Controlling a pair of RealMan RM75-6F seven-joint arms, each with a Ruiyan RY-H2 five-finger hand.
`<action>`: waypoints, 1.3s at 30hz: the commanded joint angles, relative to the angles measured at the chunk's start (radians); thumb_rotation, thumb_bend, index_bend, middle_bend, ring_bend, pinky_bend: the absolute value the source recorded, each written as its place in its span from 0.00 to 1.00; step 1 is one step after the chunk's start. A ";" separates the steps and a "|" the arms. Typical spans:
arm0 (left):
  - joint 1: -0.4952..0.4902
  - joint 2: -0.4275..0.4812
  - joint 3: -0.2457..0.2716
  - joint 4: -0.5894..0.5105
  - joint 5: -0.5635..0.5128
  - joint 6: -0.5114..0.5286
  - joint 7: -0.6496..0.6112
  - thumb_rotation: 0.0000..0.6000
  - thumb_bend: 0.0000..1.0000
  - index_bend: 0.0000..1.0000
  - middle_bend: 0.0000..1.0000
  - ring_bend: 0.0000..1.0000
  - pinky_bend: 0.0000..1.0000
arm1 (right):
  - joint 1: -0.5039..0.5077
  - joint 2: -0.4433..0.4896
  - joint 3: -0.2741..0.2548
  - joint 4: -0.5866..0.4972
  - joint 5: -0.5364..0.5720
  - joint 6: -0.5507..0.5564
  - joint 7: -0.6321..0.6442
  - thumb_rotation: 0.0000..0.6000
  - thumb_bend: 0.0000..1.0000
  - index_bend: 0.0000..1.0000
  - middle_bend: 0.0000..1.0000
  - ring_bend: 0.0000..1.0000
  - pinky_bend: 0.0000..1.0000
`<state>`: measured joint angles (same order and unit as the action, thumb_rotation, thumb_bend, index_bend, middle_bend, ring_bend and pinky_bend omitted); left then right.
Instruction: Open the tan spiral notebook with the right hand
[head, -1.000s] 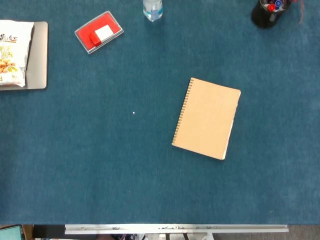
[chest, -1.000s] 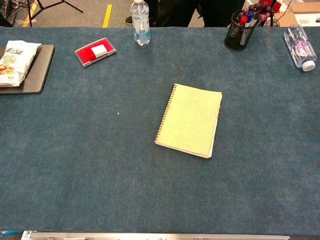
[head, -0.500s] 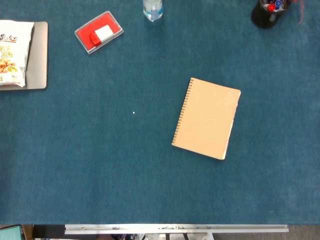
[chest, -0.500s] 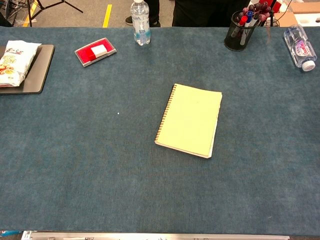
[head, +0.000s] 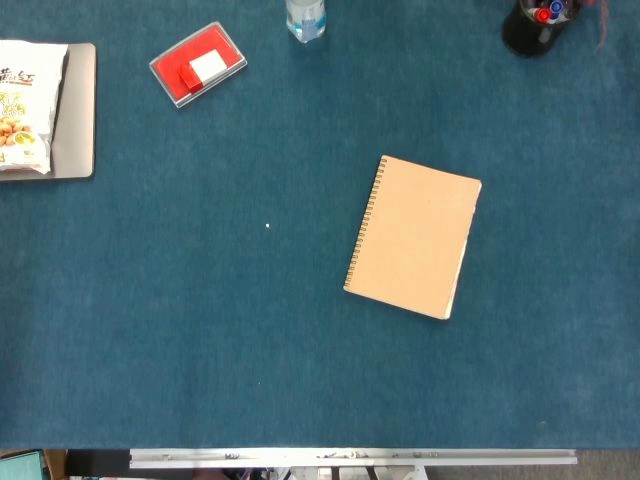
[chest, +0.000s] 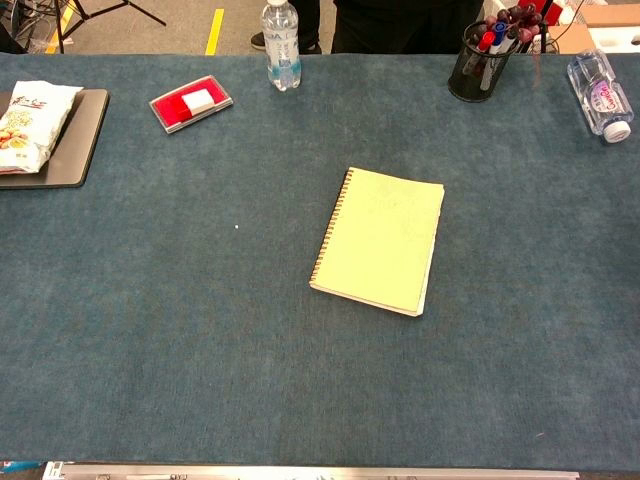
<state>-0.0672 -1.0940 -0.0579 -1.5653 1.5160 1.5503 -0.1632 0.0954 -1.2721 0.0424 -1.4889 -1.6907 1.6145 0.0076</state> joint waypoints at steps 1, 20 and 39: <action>0.001 0.000 0.000 -0.001 0.000 0.002 0.001 1.00 0.08 0.52 0.38 0.26 0.44 | 0.009 -0.010 -0.010 0.008 -0.011 -0.015 -0.005 1.00 0.21 0.45 0.20 0.04 0.16; 0.009 0.009 0.000 -0.008 0.000 0.009 -0.009 1.00 0.08 0.52 0.38 0.26 0.44 | 0.127 -0.068 -0.051 -0.007 -0.106 -0.187 -0.133 1.00 0.21 0.37 0.20 0.04 0.16; 0.015 0.015 -0.003 -0.015 -0.001 0.013 -0.017 1.00 0.08 0.52 0.38 0.26 0.44 | 0.188 -0.201 -0.073 0.196 -0.112 -0.247 -0.143 1.00 0.12 0.26 0.19 0.04 0.16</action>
<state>-0.0526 -1.0793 -0.0604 -1.5801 1.5147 1.5636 -0.1804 0.2787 -1.4624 -0.0267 -1.3056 -1.8062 1.3743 -0.1363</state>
